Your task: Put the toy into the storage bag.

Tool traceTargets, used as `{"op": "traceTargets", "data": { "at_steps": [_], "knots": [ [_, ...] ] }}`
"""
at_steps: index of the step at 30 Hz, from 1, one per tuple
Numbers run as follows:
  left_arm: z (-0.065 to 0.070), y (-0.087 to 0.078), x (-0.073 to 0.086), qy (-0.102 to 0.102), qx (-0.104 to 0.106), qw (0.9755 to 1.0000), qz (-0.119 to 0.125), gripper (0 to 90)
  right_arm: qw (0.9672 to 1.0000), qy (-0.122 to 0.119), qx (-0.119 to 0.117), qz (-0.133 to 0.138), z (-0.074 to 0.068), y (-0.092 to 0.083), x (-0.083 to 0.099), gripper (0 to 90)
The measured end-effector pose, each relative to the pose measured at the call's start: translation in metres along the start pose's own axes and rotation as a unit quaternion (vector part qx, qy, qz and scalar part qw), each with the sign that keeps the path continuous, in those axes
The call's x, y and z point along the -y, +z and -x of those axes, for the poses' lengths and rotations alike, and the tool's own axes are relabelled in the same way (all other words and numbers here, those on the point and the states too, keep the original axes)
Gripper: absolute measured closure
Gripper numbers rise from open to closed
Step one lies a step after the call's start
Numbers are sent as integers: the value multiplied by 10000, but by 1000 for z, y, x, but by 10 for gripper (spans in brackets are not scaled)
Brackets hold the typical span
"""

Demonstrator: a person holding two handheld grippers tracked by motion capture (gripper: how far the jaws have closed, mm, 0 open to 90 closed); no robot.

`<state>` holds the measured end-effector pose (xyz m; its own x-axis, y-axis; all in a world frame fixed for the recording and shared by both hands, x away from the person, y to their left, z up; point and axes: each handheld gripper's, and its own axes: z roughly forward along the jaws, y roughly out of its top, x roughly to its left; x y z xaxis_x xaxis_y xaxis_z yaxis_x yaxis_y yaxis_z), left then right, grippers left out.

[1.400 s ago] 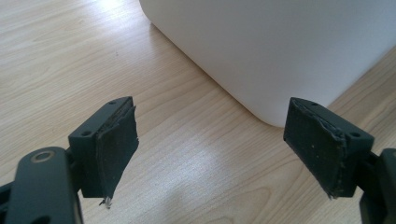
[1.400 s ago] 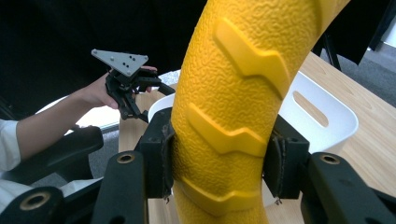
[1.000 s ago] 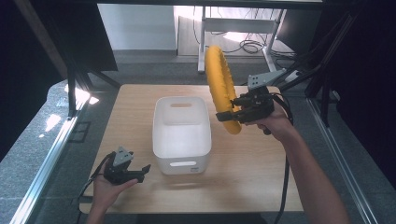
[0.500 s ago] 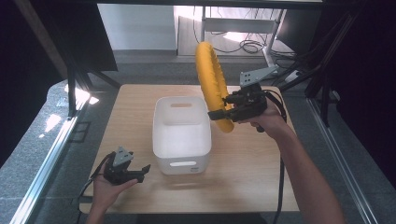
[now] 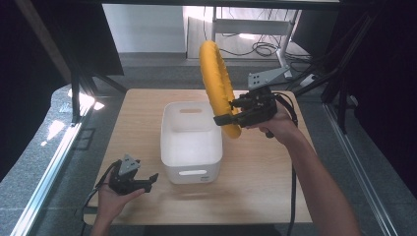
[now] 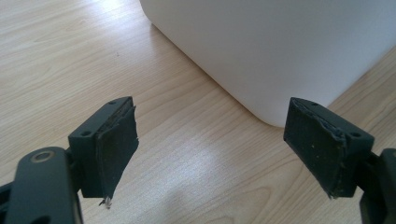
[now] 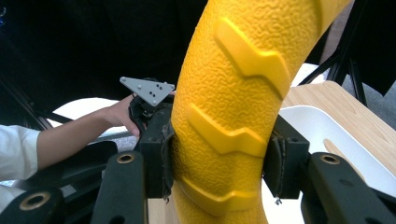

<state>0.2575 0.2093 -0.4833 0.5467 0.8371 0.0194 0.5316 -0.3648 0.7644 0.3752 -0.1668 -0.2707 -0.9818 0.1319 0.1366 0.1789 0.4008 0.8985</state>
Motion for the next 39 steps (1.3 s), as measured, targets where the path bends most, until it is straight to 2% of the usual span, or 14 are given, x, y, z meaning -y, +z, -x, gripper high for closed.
{"op": "traceTargets", "data": {
  "at_steps": [39],
  "knots": [
    [0,-1,0,2,1,10000,6,174,9988,-211,-453,11,-11,33,-21,516]
  ]
}}
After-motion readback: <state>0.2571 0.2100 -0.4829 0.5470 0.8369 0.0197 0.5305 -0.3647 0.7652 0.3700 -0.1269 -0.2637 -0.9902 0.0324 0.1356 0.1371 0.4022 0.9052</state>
